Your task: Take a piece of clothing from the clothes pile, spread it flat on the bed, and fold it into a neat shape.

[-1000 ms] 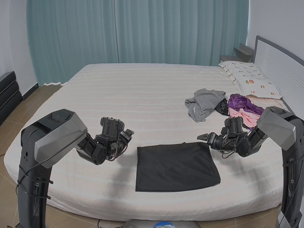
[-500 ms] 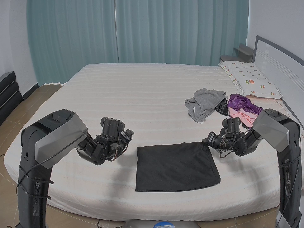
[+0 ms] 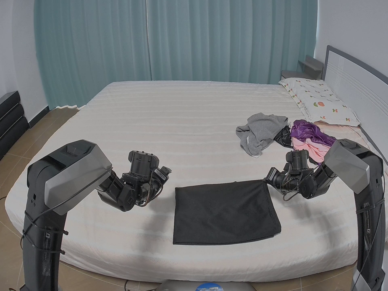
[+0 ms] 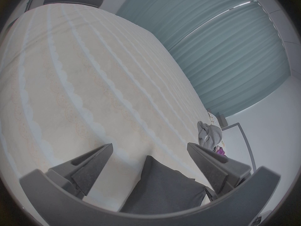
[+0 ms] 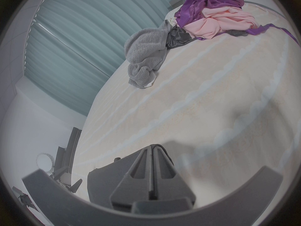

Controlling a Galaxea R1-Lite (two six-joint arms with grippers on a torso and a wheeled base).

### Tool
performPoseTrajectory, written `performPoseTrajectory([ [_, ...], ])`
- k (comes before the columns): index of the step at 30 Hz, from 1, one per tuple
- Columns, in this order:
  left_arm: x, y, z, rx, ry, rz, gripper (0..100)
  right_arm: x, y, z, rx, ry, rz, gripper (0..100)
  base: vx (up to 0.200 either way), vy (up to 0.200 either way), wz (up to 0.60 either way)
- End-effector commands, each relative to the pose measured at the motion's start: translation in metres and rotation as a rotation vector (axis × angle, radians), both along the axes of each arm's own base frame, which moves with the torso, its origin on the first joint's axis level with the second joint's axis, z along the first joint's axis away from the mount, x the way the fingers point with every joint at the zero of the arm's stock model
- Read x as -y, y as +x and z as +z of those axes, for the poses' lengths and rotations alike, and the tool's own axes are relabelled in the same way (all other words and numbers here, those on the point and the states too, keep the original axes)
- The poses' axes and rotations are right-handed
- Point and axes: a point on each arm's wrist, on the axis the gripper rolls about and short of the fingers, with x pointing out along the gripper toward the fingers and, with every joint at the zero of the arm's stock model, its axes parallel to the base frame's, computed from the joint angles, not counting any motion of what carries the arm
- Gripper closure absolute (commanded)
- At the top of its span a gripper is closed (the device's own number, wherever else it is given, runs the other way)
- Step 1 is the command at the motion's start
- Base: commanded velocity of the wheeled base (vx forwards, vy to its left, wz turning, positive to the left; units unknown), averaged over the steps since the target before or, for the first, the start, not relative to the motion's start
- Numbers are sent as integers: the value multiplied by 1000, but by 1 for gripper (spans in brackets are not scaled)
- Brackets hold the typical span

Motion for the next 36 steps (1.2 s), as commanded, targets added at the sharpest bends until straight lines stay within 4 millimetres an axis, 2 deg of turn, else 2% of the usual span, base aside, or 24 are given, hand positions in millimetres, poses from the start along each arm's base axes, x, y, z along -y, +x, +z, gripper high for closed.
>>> performPoseTrajectory([
  [1, 0, 0, -1, -3, 2, 0, 0, 0, 0, -1, -3, -4, -5, 100, 0, 0, 0],
  [4, 0, 0, -1, -3, 2, 0, 0, 0, -1, -1, -5, -4, -5, 100, 0, 0, 0],
  [5, 0, 0, -1, -3, 2, 0, 0, 0, -2, -1, -6, -6, -4, 0, 0, 0, 0],
  [12, 1, -5, -2, -15, 17, -17, 0, 2, -6, 3, -4, -2, -8, 0, 0, 0, 0],
  [15, 1, -13, -9, -32, 70, -86, 0, 3, -9, 3, -10, -2, -7, 0, 0, 0, 0],
  [23, 24, -36, -19, -52, 96, -201, 0, 2, -11, 2, -4, -2, -6, 0, 0, 0, 0],
  [36, 24, -36, -17, -43, 89, -200, 0, 1, -11, 1, -6, -6, -8, 0, 0, 0, 0],
])
